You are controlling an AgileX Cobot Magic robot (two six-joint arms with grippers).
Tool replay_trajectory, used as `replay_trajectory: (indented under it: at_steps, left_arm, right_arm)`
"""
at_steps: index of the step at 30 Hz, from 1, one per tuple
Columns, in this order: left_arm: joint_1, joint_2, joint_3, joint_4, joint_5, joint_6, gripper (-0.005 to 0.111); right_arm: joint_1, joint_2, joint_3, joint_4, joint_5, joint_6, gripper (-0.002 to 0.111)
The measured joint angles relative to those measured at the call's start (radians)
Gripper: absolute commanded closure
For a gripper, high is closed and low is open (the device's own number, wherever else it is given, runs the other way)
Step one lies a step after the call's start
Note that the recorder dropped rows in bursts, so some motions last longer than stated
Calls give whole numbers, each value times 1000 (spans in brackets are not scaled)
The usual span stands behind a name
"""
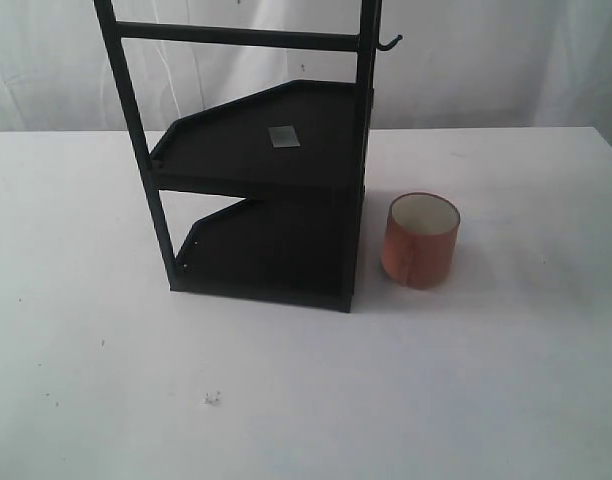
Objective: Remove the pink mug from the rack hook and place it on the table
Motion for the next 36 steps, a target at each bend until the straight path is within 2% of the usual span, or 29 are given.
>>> replay_trajectory:
  at_steps: [7,14,28,36]
  left_arm:
    - [0,0,0,0,0,0,107]
    - [0,0,0,0,0,0,107]
    - [0,0,0,0,0,0,107]
    - [0,0,0,0,0,0,107]
  right_arm:
    - [7,-332,14,29,-13,57,108]
    - [7,-530,14,31,-17,57,108]
    - [7,-755,53,31,49,8,108]
    - [14,-767,59,15,-101,-108,108]
